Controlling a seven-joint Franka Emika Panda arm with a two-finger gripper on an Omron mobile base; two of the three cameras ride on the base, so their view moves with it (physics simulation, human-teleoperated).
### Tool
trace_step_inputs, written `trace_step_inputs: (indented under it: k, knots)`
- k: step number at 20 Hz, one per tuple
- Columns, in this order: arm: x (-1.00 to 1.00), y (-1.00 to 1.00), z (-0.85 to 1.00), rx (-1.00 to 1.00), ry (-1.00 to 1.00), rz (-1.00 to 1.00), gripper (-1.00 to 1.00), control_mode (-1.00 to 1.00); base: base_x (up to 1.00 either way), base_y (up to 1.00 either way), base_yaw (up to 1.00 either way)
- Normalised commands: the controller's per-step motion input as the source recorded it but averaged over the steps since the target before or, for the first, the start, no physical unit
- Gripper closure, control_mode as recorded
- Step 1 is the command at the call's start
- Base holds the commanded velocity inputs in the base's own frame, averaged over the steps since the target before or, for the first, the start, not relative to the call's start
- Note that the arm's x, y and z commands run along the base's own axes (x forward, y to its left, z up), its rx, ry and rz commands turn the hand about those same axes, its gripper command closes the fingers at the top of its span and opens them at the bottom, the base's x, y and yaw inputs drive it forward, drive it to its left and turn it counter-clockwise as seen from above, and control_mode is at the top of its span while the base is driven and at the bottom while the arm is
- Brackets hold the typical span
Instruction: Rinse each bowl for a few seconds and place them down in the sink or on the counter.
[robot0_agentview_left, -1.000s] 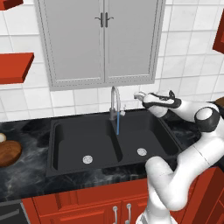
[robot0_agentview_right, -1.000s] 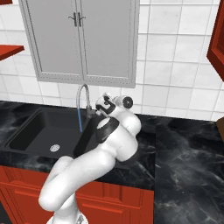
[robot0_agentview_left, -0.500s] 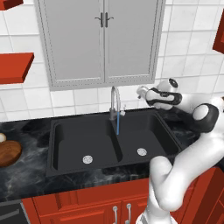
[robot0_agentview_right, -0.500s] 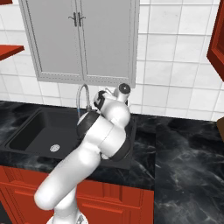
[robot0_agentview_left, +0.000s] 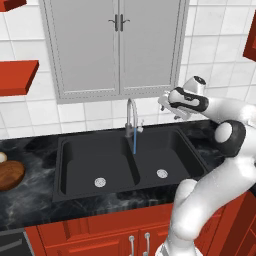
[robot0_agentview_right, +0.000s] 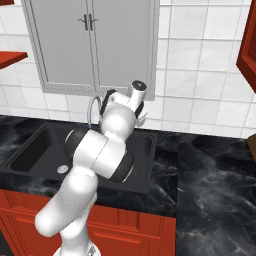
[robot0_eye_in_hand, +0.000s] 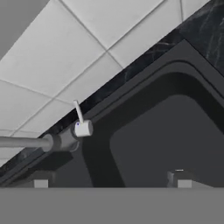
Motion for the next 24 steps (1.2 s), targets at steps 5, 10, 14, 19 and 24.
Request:
trace_step_inputs:
  k: [5,10,14,19,24]
  knots:
    - [-0.40,0.17,0.06,-0.08,0.00,0.17,-1.00,-1.00,0.00,0.00,0.00]
    - [-0.33,0.23,0.05,-0.11,-0.02,0.18,-1.00,-1.00,0.00,0.00,0.00]
    - [-0.38,0.31,0.01,-0.12,-0.08,0.16,-1.00,-1.00,0.00,0.00,0.00]
    - [-0.39,0.37,0.01,-0.14,-0.13,0.18,-1.00,-1.00,0.00,0.00,0.00]
    - [-0.35,0.16,0.09,-0.13,-0.13,0.17,-1.00,-1.00,0.00,0.00,0.00]
